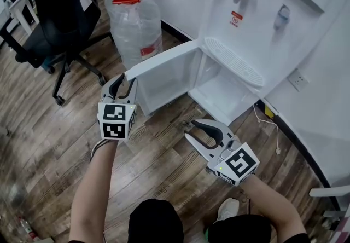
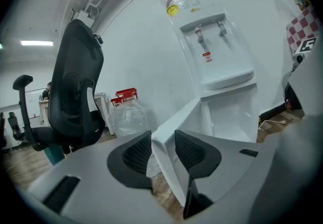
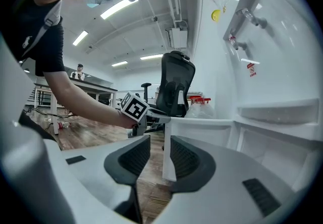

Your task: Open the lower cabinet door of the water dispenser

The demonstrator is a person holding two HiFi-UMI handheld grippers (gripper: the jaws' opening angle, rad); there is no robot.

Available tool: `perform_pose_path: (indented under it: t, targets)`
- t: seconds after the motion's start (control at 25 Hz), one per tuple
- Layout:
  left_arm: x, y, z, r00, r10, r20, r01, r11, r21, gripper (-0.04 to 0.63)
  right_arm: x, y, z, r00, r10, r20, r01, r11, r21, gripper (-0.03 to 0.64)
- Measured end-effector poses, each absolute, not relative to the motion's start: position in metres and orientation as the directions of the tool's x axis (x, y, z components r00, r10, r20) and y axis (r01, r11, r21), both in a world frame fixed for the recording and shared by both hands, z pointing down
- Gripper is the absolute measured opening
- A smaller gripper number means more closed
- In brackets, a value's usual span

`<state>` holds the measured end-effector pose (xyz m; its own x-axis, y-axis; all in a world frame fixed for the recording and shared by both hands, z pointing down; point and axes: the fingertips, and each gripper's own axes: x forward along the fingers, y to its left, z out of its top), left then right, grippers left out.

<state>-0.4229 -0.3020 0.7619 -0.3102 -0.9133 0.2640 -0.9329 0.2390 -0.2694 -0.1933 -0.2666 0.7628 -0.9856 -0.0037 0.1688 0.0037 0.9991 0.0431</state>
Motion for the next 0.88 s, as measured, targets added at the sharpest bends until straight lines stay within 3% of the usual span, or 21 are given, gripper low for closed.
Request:
perform_pose_path:
  t: [0.88]
  targets:
    - [-0.472, -0.33, 0.767, -0.39, -0.867, 0.31, -0.894, 0.275, -0.355, 0.155, -0.164, -0.283, 0.763, -0.982, -0.062, 0.18, -0.056, 0.998, 0.037, 0.123]
